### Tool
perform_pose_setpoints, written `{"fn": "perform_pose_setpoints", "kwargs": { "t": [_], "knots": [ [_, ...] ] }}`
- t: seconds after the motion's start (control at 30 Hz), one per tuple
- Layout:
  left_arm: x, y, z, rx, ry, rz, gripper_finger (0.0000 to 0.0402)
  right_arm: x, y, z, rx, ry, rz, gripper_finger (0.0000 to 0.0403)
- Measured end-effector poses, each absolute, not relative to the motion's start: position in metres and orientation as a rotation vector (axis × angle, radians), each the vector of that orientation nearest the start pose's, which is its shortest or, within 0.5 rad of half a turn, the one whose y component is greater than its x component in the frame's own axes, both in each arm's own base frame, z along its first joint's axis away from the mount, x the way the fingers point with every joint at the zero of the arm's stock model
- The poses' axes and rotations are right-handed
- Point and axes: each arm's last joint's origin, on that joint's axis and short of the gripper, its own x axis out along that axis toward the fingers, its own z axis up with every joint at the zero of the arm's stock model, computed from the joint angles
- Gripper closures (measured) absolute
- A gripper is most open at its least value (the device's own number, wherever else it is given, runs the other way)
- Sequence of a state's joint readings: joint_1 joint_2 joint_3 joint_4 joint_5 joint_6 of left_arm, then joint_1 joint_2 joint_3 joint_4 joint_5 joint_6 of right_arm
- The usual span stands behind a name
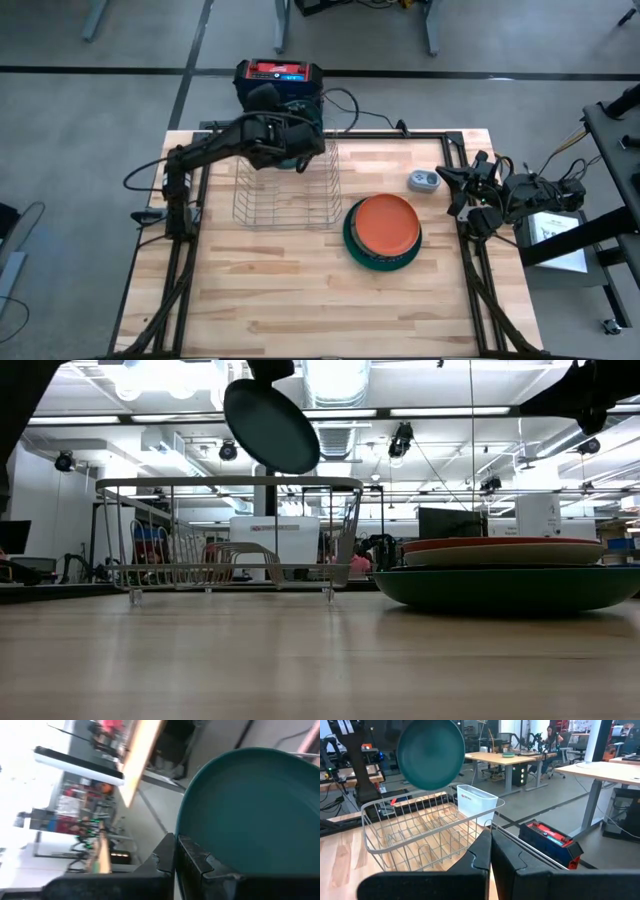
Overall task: Sort dishes
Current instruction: Put the dark green plate into the dish rack
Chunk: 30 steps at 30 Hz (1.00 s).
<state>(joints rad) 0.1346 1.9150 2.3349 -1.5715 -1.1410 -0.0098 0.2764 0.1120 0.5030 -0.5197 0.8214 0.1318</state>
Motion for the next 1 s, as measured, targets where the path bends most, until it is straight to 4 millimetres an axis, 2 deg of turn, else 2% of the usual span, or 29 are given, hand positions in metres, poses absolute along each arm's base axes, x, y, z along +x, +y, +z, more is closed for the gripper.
{"fn": "perform_pose_setpoints", "kwargs": {
  "t": [0.2,0.43,0.67,0.83,1.0],
  "knots": [
    [0.327,0.079,0.437,0.591,1.111,1.091,0.0401,0.052,-0.007,0.271,0.060,0.075,-0.550,0.0403],
    [0.323,0.090,0.433,0.657,1.242,0.959,0.0401,0.052,-0.007,0.270,0.059,0.076,-0.550,0.0403],
    [0.317,0.113,0.429,0.625,1.325,0.863,0.0401,0.052,-0.007,0.270,0.059,0.077,-0.550,0.0403],
    [0.316,0.128,0.429,0.612,1.334,0.711,0.0401,0.052,-0.007,0.270,0.059,0.077,-0.549,0.0403],
    [0.313,0.146,0.435,0.567,1.251,0.587,0.0401,0.052,-0.007,0.270,0.058,0.078,-0.548,0.0403]
  ]
}}
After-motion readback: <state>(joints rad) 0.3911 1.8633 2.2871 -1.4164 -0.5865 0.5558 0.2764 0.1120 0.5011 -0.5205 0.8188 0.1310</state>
